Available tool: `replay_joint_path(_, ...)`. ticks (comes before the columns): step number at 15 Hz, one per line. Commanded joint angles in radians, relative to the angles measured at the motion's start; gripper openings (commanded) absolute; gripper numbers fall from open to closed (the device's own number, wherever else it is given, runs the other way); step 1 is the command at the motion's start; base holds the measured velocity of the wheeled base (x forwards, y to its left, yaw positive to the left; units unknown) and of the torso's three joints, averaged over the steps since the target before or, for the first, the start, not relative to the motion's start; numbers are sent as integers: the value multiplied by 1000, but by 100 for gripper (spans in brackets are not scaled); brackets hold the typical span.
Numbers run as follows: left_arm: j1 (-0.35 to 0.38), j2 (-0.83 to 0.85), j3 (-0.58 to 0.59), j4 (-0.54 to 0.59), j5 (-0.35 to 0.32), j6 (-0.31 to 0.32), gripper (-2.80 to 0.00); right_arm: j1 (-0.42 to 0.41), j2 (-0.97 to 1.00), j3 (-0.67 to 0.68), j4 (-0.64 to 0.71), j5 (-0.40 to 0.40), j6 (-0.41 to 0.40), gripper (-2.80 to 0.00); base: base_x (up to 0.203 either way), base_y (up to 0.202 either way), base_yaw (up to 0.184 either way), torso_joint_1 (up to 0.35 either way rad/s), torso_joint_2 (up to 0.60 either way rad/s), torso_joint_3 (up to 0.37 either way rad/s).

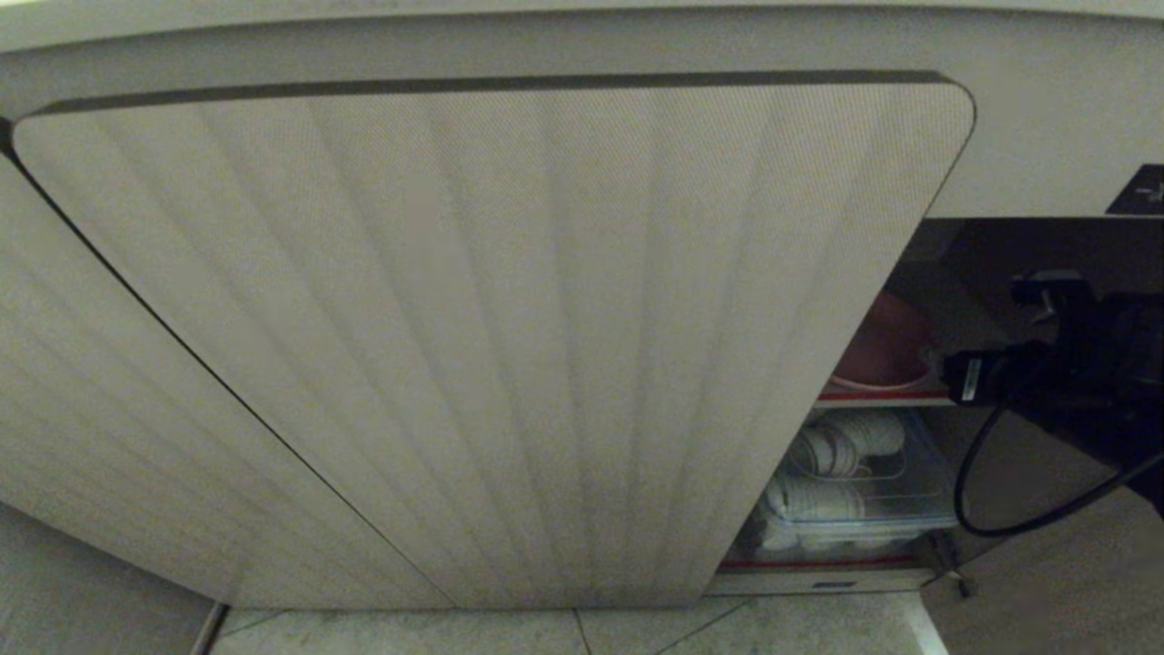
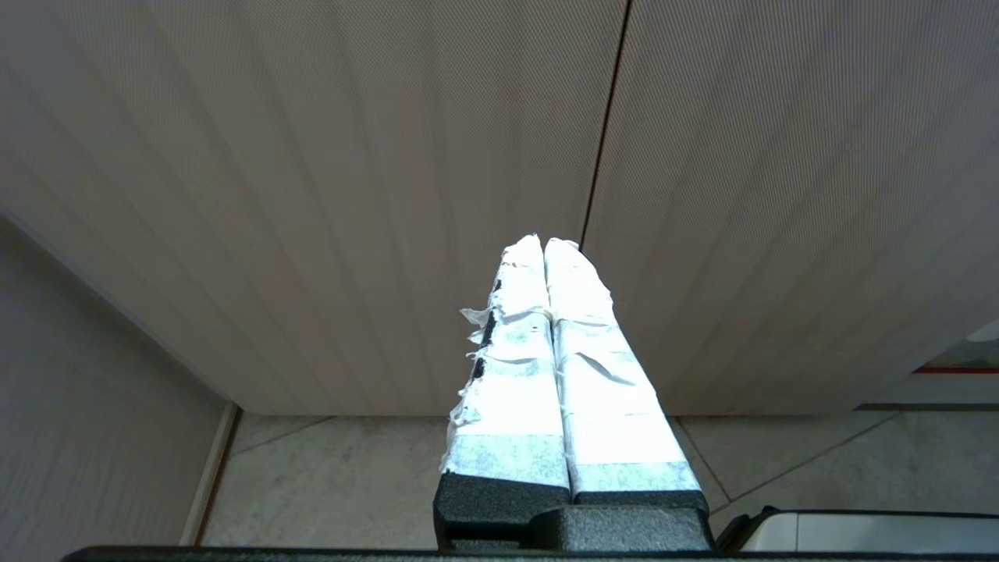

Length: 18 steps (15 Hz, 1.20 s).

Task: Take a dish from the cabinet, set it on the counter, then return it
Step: Take the plate from the cabinet

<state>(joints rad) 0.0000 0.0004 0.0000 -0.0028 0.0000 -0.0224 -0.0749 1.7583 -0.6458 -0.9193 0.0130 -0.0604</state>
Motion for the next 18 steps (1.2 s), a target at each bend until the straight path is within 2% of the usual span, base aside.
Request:
replay_joint_path(1, 0, 0, 0, 0, 0, -1, -280, 0, -5, -27, 32, 0, -1, 0, 0, 0, 0, 0, 0, 0)
replay_joint_path(5, 0, 0, 0, 0, 0, -1, -280, -2, -5, -51, 74, 1, -30, 0, 0, 0, 0, 0, 0, 0)
replay_joint_path(18, 0, 0, 0, 0, 0, -1, -280, -3, -8, -162, 248, -1, -30, 0, 0, 0, 0, 0, 0, 0)
